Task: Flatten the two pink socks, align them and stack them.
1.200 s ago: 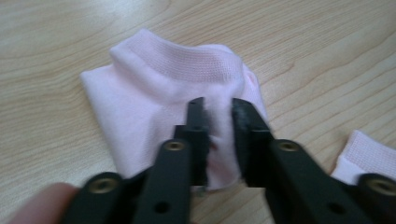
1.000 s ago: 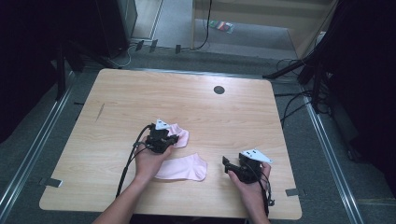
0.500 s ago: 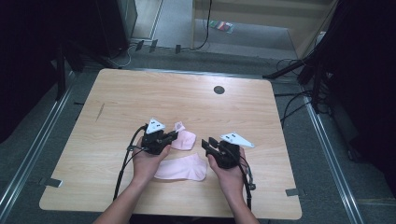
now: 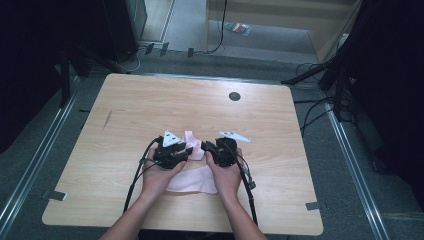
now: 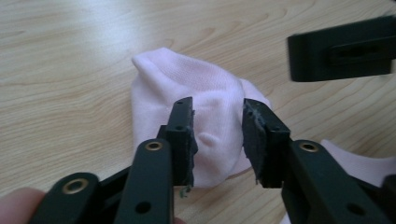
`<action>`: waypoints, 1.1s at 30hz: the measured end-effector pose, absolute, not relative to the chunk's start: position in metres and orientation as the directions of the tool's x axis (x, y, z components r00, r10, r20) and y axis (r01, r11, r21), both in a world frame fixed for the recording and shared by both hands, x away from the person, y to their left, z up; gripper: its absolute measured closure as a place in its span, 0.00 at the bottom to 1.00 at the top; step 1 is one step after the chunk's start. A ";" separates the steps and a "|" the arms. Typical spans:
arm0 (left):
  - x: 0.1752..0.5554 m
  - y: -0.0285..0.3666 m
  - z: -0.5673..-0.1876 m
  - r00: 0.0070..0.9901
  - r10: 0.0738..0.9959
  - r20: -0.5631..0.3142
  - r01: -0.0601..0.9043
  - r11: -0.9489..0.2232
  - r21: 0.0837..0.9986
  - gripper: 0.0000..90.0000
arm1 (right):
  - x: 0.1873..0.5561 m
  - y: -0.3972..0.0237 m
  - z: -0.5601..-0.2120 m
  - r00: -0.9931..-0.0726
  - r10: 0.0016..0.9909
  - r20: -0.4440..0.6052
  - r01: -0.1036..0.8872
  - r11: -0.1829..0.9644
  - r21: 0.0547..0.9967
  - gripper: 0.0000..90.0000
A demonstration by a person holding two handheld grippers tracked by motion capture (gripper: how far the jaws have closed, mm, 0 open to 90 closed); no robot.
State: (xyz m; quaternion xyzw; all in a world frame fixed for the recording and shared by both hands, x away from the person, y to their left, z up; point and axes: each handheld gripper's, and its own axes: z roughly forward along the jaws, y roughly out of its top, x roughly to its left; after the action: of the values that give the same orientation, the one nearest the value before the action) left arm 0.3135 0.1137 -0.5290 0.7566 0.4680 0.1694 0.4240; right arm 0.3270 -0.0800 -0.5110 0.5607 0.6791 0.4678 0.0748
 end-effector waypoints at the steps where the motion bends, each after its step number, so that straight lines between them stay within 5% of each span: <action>1: 0.313 0.115 -0.528 0.505 0.850 -0.150 0.562 -0.192 0.805 0.71 | 0.327 -0.080 -0.511 -0.360 0.832 0.423 0.692 -0.067 0.719 0.85; 5: 0.307 0.128 -0.520 0.525 0.830 -0.187 0.544 -0.158 0.824 0.64 | 0.334 -0.075 -0.513 -0.370 0.825 0.427 0.695 -0.060 0.717 0.81; 18: 0.303 0.169 -0.524 0.450 0.865 -0.222 0.561 -0.081 0.824 0.64 | 0.368 -0.049 -0.533 -0.395 0.851 0.346 0.737 0.068 0.672 0.66; 22: 0.305 0.173 -0.530 0.438 0.868 -0.232 0.580 -0.076 0.811 0.64 | 0.369 -0.044 -0.537 -0.405 0.854 0.325 0.735 0.093 0.672 0.72; 24: 0.305 0.175 -0.533 0.430 0.872 -0.234 0.590 -0.074 0.804 0.64 | 0.366 -0.038 -0.538 -0.451 0.856 0.251 0.699 0.164 0.696 0.92; 26: 0.306 0.175 -0.534 0.431 0.870 -0.241 0.593 -0.072 0.802 0.63 | 0.365 -0.037 -0.536 -0.470 0.852 0.231 0.681 0.184 0.709 0.98; 33: 0.309 0.180 -0.541 0.443 0.852 -0.280 0.594 -0.044 0.804 0.55 | 0.361 -0.039 -0.514 -0.514 0.829 0.219 0.648 0.207 0.733 0.99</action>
State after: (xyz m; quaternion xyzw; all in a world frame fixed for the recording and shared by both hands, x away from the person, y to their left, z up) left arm 0.3086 0.1804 -0.5414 0.7093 0.5093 0.1380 0.4673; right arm 0.3615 -0.0386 -0.5137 0.4802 0.7689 0.4072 0.1116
